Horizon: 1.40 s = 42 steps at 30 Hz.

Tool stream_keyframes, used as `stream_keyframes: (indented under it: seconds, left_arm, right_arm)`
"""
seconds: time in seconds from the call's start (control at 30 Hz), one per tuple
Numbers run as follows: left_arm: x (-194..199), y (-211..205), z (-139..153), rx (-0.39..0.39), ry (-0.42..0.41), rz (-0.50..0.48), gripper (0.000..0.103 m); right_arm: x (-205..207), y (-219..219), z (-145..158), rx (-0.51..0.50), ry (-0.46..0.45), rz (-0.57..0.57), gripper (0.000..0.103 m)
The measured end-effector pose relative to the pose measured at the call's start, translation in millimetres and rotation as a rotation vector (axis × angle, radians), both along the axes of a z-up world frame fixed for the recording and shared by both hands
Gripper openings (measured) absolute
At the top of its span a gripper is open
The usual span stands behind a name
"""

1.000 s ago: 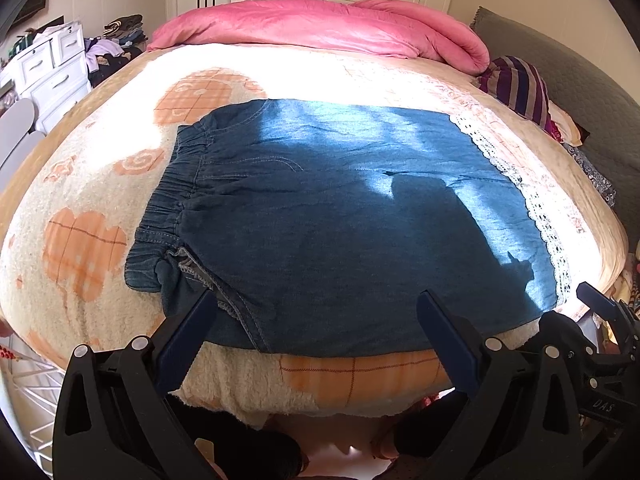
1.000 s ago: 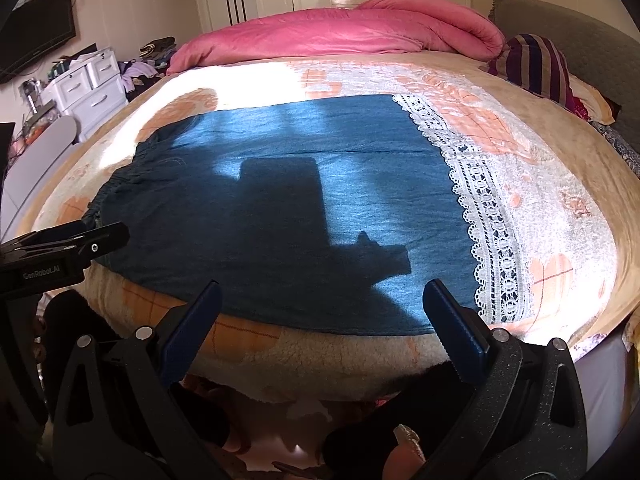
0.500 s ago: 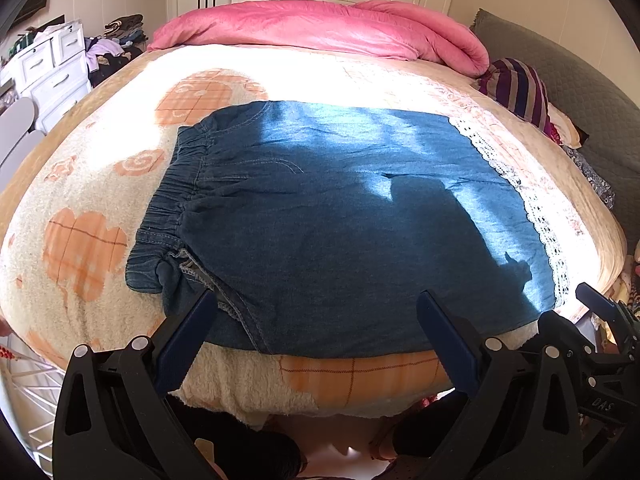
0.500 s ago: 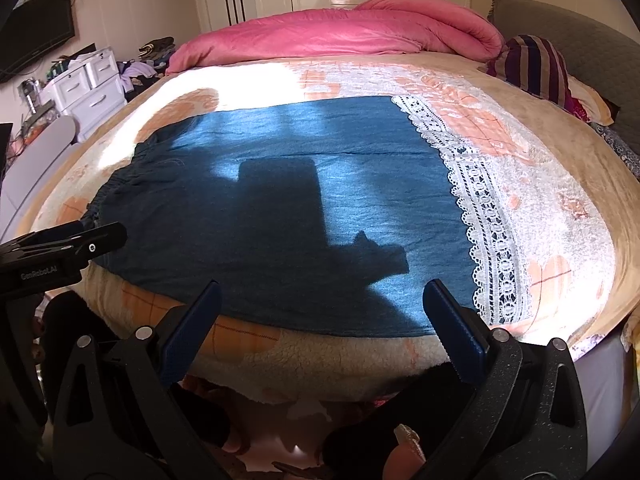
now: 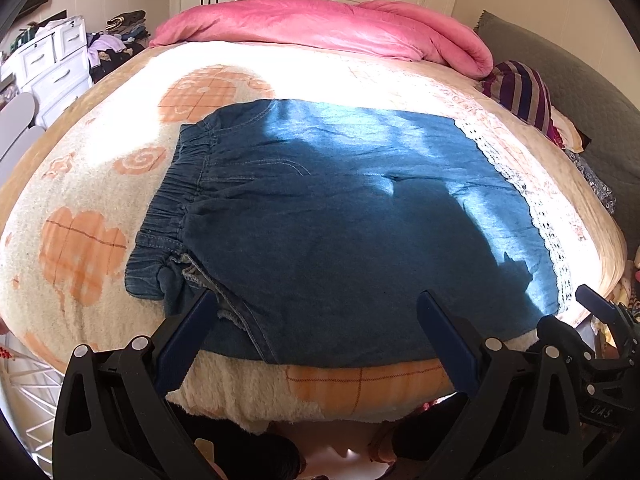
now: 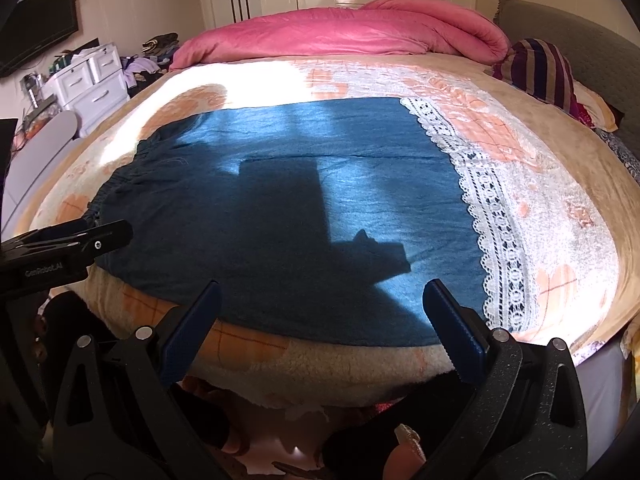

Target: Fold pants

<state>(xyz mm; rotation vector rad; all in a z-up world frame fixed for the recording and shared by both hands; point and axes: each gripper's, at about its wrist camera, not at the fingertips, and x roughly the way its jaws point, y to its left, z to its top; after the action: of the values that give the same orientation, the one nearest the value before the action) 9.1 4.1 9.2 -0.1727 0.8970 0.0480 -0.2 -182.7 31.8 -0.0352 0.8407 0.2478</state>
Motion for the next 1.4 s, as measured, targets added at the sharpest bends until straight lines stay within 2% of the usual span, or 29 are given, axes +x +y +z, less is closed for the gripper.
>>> stream_keyframes:
  seconds: [0.53,0.67,0.97,1.23,1.4]
  left_arm:
    - [34,44,3,0.006,-0.010,0.079,0.099]
    - [46,57,4,-0.010,-0.008,0.088,0.099]
    - [77,87,7,-0.030,0.004,0.117,0.099]
    - [112,122,11,-0.036,0.013,0.130,0.099]
    - [133,144,11,-0.030,0.018,0.152,0.099]
  right_arm:
    - [70,34,13,-0.023,-0.019,0.095,0.095]
    - [88,45,13,-0.053,-0.028,0.131,0.095]
    - [136,73,19,-0.050,-0.033,0.200,0.095]
    - [190,99,18,-0.043,0.011,0.263,0.095]
    - [215,112,15,-0.079,0.018,0.283,0.095]
